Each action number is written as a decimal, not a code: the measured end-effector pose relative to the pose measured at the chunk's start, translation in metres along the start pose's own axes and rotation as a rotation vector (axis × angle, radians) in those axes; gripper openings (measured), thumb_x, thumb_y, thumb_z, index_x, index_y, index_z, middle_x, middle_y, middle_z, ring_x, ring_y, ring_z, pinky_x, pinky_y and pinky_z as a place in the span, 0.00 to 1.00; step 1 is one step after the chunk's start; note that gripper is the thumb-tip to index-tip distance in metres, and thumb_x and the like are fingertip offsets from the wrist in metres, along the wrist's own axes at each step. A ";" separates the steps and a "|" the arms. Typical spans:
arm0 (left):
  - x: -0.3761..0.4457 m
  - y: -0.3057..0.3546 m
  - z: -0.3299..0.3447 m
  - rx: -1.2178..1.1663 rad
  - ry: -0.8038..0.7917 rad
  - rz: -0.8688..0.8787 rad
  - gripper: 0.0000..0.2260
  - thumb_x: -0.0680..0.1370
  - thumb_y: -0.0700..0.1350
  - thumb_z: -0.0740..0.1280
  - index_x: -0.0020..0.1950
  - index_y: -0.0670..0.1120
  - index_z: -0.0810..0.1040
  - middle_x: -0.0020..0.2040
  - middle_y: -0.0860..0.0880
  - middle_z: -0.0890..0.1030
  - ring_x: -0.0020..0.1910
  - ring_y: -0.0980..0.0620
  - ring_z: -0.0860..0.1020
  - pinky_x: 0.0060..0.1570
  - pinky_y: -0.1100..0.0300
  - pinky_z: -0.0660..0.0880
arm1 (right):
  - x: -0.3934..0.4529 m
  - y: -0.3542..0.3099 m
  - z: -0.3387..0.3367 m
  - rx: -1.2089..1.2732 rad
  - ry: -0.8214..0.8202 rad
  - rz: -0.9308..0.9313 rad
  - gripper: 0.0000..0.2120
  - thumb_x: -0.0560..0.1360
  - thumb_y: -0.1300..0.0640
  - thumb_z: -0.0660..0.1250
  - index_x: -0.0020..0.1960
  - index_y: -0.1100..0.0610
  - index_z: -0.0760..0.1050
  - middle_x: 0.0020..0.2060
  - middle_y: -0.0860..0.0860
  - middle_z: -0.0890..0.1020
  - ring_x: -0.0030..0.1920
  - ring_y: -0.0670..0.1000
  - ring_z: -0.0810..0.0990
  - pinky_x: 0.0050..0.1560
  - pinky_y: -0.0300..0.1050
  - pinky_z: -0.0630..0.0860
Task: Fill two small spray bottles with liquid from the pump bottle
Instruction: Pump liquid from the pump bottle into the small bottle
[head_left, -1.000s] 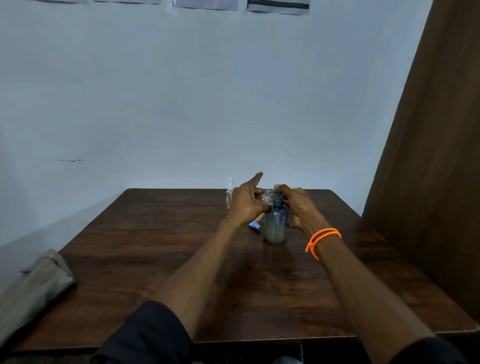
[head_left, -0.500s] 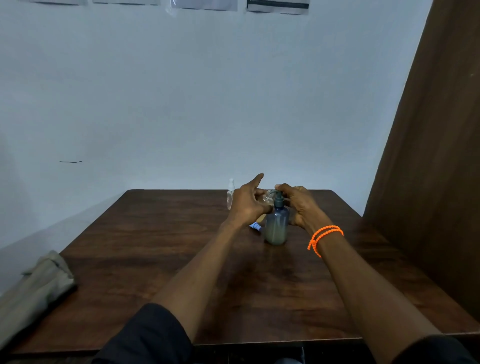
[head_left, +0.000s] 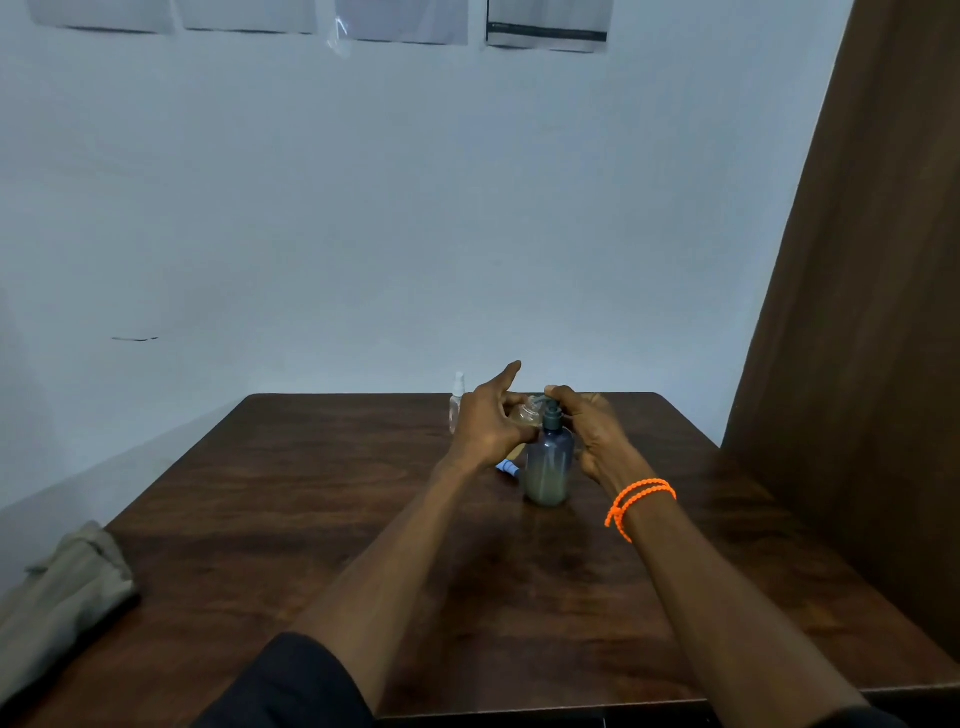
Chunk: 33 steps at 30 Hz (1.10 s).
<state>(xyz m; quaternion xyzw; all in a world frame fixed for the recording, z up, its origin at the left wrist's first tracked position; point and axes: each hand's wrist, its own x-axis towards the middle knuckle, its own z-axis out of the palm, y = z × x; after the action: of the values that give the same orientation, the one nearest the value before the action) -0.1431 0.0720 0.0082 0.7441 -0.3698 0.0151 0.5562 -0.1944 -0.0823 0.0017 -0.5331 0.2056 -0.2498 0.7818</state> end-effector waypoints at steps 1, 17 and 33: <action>0.000 0.000 0.000 0.005 -0.002 0.000 0.47 0.65 0.36 0.80 0.81 0.48 0.65 0.55 0.50 0.87 0.49 0.57 0.84 0.54 0.61 0.80 | 0.000 0.001 -0.001 -0.009 -0.003 -0.007 0.22 0.74 0.60 0.80 0.63 0.60 0.75 0.55 0.72 0.83 0.38 0.57 0.87 0.33 0.48 0.83; 0.000 -0.002 0.002 0.004 0.013 0.000 0.47 0.65 0.37 0.81 0.81 0.49 0.65 0.54 0.50 0.87 0.47 0.56 0.83 0.54 0.59 0.80 | 0.001 -0.009 0.000 -0.004 -0.004 0.013 0.24 0.75 0.62 0.77 0.67 0.63 0.73 0.51 0.67 0.83 0.34 0.53 0.87 0.30 0.47 0.83; 0.004 -0.001 -0.002 0.021 0.020 -0.021 0.48 0.64 0.38 0.82 0.81 0.51 0.66 0.56 0.49 0.86 0.52 0.55 0.83 0.59 0.56 0.81 | 0.003 -0.005 0.002 -0.005 -0.013 0.041 0.22 0.75 0.60 0.78 0.63 0.60 0.72 0.49 0.64 0.83 0.34 0.55 0.87 0.32 0.49 0.83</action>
<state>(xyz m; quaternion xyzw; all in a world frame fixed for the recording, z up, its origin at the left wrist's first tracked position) -0.1390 0.0717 0.0095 0.7537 -0.3561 0.0207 0.5520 -0.1915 -0.0847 0.0071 -0.5325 0.2121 -0.2299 0.7865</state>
